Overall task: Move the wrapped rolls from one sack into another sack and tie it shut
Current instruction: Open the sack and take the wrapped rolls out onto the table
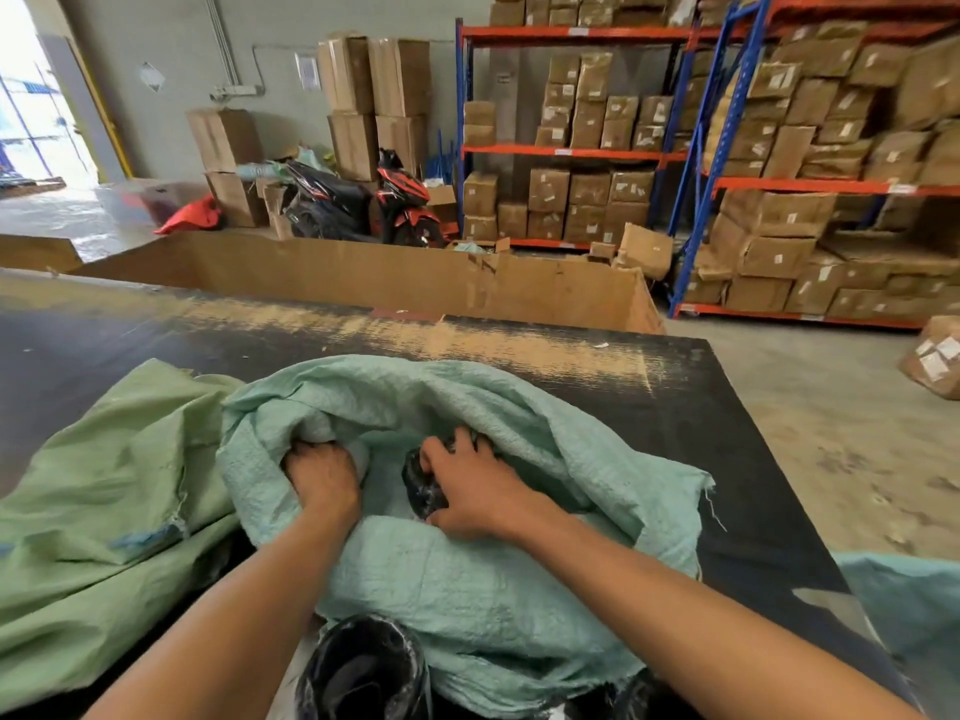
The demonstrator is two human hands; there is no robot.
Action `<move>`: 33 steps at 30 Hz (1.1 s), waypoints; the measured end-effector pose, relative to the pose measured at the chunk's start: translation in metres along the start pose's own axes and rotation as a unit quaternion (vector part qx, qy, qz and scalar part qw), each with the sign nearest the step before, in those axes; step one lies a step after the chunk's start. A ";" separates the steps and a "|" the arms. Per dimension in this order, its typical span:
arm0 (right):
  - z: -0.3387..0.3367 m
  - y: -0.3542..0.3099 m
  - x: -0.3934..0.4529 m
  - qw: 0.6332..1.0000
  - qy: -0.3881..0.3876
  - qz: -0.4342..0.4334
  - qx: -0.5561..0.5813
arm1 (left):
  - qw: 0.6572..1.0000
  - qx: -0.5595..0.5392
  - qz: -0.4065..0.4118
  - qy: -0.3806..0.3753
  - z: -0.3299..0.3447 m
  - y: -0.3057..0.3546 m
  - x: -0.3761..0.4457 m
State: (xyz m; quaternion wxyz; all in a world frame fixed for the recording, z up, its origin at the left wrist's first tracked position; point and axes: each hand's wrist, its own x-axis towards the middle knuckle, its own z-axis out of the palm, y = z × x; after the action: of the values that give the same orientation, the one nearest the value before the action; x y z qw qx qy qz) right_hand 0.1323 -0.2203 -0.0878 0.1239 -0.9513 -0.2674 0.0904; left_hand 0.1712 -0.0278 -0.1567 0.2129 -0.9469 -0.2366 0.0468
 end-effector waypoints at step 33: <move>-0.068 0.017 -0.101 0.953 0.183 0.040 0.240 | 0.565 -0.738 0.325 -0.176 -0.097 -0.121 -0.118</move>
State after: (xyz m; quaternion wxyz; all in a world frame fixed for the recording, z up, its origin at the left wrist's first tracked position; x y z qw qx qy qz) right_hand 0.0715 -0.3008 -0.0175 0.3912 -0.9038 -0.1723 -0.0188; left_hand 0.0341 -0.0238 -0.0188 -0.6353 -0.7604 0.1024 0.0876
